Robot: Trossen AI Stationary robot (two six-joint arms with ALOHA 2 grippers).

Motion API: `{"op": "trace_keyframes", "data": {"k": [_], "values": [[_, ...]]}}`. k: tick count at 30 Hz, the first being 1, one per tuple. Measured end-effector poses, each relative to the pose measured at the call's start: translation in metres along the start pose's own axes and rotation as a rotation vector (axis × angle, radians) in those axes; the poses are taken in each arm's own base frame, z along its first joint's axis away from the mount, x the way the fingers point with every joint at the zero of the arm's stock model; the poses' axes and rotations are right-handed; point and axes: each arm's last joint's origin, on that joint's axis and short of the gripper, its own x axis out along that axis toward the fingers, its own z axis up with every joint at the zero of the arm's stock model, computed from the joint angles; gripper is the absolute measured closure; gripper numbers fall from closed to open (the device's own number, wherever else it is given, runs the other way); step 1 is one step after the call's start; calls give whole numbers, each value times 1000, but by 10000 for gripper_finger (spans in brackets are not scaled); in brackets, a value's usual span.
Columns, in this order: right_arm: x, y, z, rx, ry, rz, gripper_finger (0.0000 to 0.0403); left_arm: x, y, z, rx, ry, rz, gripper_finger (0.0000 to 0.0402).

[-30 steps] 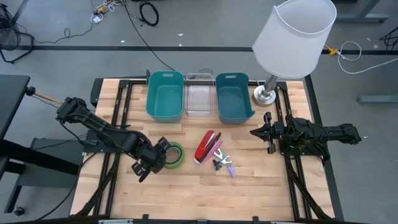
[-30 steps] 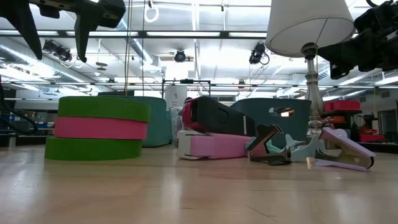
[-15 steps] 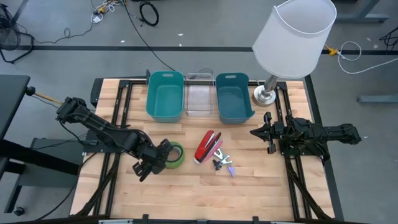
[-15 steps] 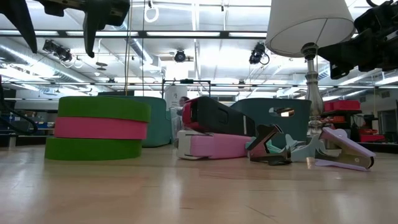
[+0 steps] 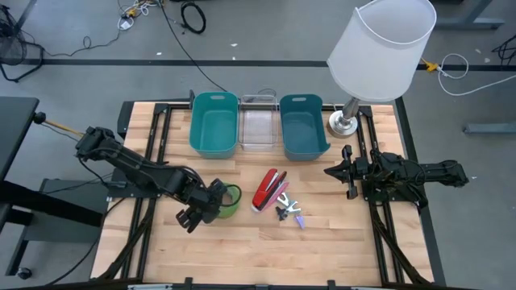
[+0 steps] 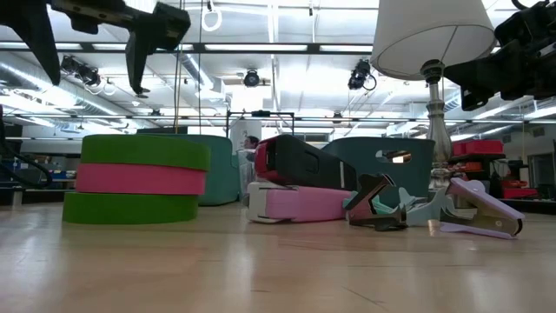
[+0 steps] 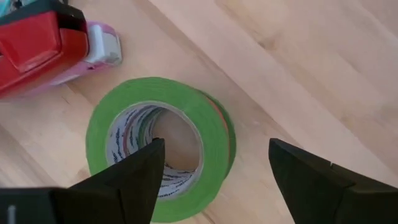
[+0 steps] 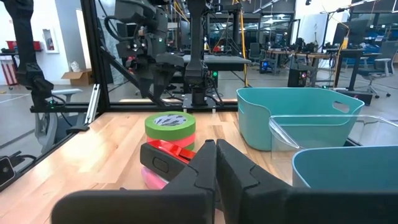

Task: Pick and place Stapler, Stapler remover, tape
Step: Put the green tape into the green bin

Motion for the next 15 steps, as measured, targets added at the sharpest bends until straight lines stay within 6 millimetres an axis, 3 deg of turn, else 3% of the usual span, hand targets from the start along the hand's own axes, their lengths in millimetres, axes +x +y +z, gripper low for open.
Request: {"op": "trace_keyframes", "data": {"k": [4, 15], "values": [[0, 0, 0, 0, 0, 0, 387, 9, 6, 1, -19, 12, 1, 110], [0, 0, 0, 0, 0, 0, 387, 11, 9, 6, -44, -29, 24, 110]]}}
